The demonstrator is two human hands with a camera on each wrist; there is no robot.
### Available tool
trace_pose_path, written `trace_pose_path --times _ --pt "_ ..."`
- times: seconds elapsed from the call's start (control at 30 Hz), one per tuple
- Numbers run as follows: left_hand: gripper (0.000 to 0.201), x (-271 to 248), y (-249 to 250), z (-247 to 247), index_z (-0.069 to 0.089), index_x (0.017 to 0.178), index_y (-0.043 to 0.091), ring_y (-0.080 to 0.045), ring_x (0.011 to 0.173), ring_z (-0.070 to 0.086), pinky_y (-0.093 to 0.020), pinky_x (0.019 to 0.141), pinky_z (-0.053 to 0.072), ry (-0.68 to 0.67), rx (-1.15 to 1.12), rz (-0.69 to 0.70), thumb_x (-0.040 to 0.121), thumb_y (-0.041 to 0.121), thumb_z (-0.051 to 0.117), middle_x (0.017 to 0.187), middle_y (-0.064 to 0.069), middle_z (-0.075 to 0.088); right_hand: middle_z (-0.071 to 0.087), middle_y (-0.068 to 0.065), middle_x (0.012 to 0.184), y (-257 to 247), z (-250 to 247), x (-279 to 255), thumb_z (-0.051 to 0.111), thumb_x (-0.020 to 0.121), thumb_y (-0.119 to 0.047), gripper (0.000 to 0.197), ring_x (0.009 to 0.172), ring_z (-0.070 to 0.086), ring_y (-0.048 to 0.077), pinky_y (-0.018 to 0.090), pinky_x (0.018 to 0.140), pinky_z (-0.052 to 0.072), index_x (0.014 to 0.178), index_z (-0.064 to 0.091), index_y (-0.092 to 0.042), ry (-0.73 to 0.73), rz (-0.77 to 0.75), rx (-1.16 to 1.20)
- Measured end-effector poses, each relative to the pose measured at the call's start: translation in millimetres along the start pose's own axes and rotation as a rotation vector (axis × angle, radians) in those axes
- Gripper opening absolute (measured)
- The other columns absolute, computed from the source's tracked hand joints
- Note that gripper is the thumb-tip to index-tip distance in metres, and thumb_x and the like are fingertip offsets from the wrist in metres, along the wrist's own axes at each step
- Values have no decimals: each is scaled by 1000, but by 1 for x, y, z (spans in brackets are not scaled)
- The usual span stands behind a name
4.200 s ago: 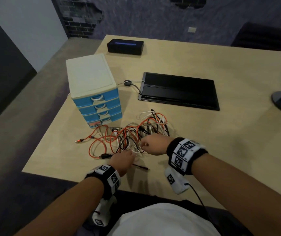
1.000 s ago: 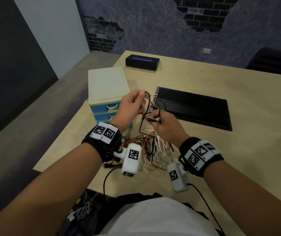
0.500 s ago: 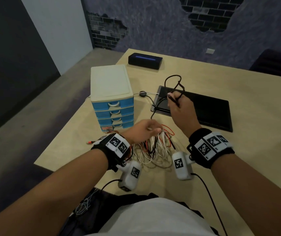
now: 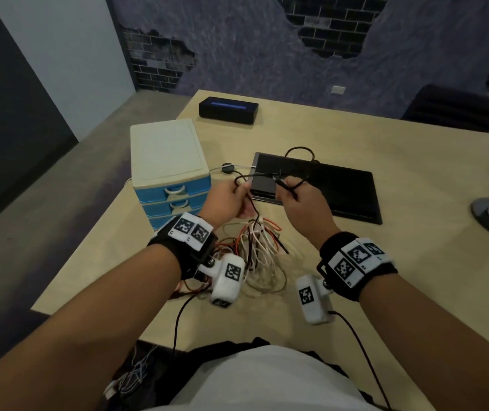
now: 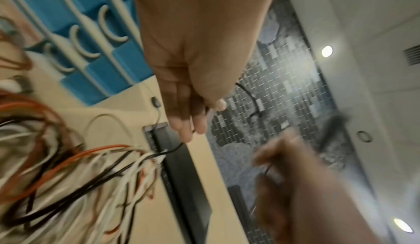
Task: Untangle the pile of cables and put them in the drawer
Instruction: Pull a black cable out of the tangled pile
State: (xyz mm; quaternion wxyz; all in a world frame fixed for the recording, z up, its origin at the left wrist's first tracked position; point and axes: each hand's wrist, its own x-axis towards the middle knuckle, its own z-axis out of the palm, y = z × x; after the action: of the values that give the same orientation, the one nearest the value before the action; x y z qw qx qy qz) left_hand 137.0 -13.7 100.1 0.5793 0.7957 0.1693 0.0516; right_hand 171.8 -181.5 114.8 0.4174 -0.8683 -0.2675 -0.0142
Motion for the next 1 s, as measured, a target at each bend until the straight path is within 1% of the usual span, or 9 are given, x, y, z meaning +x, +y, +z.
trace_pose_path --times 0.17,0.27,0.4,0.5,0.67,0.77,0.83,0.9,1.0 --pt "35 -6 44 -17 61 74 10 -16 54 65 -33 62 57 -55 -97 203 98 31 49 56 -7 62 58 -6 89 0 16 -10 61 89 -50 25 82 54 13 30 69 41 99 63 -26 -205 3 -111" --pt "35 -17 58 -20 63 78 9 -17 55 64 -34 68 57 -134 -175 260 98 33 48 58 -6 61 57 -12 77 -10 29 -7 62 93 -37 9 68 54 8 30 64 42 85 57 -35 -205 -5 -12" --pt "20 -26 45 -24 59 88 14 -10 59 57 -24 60 51 -96 -280 283 98 28 50 67 0 57 65 3 75 -19 31 4 52 88 -16 24 73 61 26 39 71 48 71 56 -33 -117 5 75" --pt "22 -30 14 -25 56 110 19 -4 85 61 -24 73 51 -143 -122 217 95 34 53 100 2 64 64 7 75 -24 25 10 50 86 -8 28 76 60 28 42 72 47 67 52 -28 -98 -7 90" --pt "63 -34 -26 -9 52 124 26 -7 118 57 -33 98 46 -422 -133 -16 79 70 49 120 5 66 62 0 73 -19 23 7 44 101 -15 27 73 58 17 24 67 43 83 64 -9 -92 43 144" --pt "36 -37 -39 -4 62 110 17 3 96 61 -18 84 46 -607 83 35 91 46 54 99 10 69 56 -7 65 -22 15 8 41 101 -9 31 59 53 1 18 60 41 77 59 -15 -44 88 319" --pt "12 -34 -55 2 65 93 19 -5 83 58 -21 77 46 -660 372 121 93 29 59 87 7 64 51 -9 64 -27 6 10 39 101 -6 32 50 46 -3 11 53 36 77 56 -18 0 111 413" --pt "11 -28 -77 5 63 87 20 -13 88 58 -27 80 46 -644 564 118 95 23 56 90 1 64 46 -9 64 -32 -4 12 40 102 -9 31 50 40 0 13 49 33 77 55 -20 71 116 476" --pt "17 -21 -93 5 64 90 15 -14 89 58 -19 74 44 -599 610 129 98 16 48 94 -1 65 41 -9 63 -39 -18 10 42 102 -15 29 51 37 1 16 52 32 76 51 -21 167 102 553"
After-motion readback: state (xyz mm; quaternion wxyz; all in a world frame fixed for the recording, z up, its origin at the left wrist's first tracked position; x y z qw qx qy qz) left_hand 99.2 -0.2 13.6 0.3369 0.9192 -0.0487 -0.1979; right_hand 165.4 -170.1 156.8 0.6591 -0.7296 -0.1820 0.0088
